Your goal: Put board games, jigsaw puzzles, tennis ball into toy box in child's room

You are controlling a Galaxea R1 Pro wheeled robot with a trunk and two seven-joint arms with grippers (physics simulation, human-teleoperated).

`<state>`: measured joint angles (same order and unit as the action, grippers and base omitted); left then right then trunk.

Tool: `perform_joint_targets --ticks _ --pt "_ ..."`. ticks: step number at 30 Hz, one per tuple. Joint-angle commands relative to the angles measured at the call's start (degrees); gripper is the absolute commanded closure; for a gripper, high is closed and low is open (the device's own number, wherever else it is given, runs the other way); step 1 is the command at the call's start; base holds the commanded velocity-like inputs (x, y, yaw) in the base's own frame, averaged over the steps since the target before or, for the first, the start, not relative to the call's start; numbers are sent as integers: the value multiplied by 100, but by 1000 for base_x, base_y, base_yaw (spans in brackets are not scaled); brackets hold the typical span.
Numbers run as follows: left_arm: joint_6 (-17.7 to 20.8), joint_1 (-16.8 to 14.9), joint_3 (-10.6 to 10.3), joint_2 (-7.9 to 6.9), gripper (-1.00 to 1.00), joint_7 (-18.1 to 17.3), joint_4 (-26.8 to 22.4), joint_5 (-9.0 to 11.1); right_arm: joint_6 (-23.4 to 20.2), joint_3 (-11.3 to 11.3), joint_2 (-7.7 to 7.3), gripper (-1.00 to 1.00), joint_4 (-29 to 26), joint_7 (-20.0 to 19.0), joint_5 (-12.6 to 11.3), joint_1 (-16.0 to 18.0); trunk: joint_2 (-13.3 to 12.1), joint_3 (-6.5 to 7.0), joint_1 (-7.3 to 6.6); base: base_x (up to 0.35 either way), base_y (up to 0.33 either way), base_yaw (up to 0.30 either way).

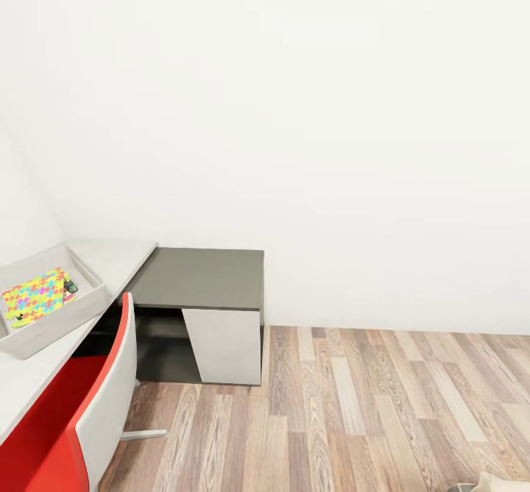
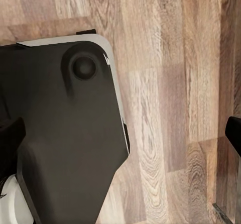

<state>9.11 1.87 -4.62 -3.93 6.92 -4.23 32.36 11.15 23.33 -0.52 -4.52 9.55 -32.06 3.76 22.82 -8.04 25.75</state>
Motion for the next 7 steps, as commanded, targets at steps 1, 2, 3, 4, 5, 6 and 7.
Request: perform_joint_targets --ticks 1,2,3,4,5,6,7 --pt "45 7 -48 -2 -100 38 -32 52 10 49 -1 -100 -5 21 -45 2 10 -10 3 0 0 0" --pt "45 7 -48 -2 -100 38 -32 52 10 49 -1 -100 -5 21 -45 2 10 -10 3 0 0 0" --pt "44 7 -48 -2 -100 38 -33 52 10 49 -1 -100 -5 21 -45 2 10 -10 3 0 0 0" --pt "43 7 -48 -2 -100 38 -31 52 10 49 -1 -100 -5 21 -45 2 10 -10 3 0 0 0" --pt "43 7 -48 -2 -100 38 -31 52 10 49 -1 -100 -5 21 -45 2 10 -10 3 0 0 0" --pt "44 7 -48 -2 -100 38 -30 52 10 49 -1 -100 -5 21 -45 2 10 -10 3 0 0 0" --pt "43 7 -48 -2 -100 38 -29 53 10 49 -1 -100 -5 21 -45 2 10 -10 3 0 0 0"
